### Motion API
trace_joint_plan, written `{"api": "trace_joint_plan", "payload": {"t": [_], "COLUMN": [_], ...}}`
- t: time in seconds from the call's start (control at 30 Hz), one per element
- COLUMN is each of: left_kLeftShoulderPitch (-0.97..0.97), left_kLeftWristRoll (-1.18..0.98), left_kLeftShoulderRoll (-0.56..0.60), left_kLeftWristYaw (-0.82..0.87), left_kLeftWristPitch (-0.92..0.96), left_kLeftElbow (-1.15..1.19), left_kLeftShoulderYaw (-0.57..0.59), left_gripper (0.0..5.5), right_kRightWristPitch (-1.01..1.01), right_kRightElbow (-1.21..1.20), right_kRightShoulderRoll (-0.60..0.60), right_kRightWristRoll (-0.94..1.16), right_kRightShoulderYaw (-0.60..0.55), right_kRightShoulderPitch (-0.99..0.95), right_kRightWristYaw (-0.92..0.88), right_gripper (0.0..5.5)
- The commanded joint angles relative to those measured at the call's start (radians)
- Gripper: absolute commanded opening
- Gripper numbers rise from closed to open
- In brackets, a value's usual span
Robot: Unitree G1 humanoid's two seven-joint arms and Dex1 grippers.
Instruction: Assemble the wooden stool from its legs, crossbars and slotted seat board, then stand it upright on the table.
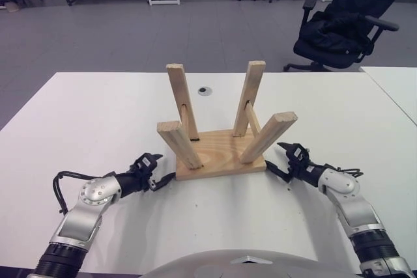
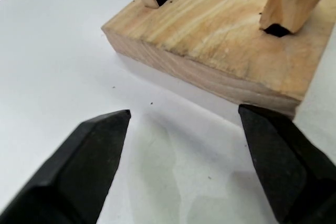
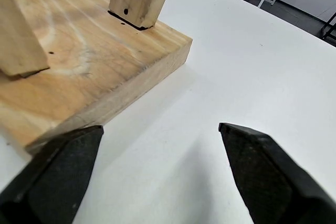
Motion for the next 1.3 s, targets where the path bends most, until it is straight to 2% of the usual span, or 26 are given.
{"api": "trace_joint_plan", "payload": {"t": [0.03,0.2,0.3,0.43,0.73,1.1,1.3], "left_kLeftShoulderPitch": [0.027,0.033,0.056,0.061,0.055,0.072,0.07], "left_kLeftWristRoll": [-0.013,-0.244,-0.37,-0.415,-0.473,-0.525,-0.498], "left_kLeftShoulderRoll": [-0.05,-0.048,0.011,0.093,0.198,0.247,0.297], "left_kLeftWristYaw": [-0.012,-0.051,-0.11,-0.171,-0.233,-0.254,-0.275], "left_kLeftWristPitch": [0.109,0.288,0.387,0.427,0.463,0.497,0.489], "left_kLeftElbow": [-0.068,-0.294,-0.4,-0.433,-0.488,-0.513,-0.455], "left_kLeftShoulderYaw": [-0.092,0.022,0.117,0.193,0.309,0.382,0.419], "left_gripper": [3.82,3.82,3.82,3.82,3.82,3.82,3.82], "right_kRightWristPitch": [0.1,0.312,0.437,0.516,0.581,0.596,0.559], "right_kRightElbow": [-0.148,-0.393,-0.538,-0.622,-0.69,-0.729,-0.682], "right_kRightShoulderRoll": [0.025,-0.018,-0.077,-0.154,-0.258,-0.338,-0.368], "right_kRightWristRoll": [0.048,0.205,0.317,0.381,0.473,0.526,0.479], "right_kRightShoulderYaw": [0.069,0.043,-0.013,-0.081,-0.235,-0.28,-0.299], "right_kRightShoulderPitch": [0.041,0.068,0.095,0.109,0.091,0.197,0.211], "right_kRightWristYaw": [0.041,0.104,0.14,0.163,0.195,0.268,0.269], "right_gripper": [4.14,4.14,4.14,4.14,4.14,4.14,4.14]}}
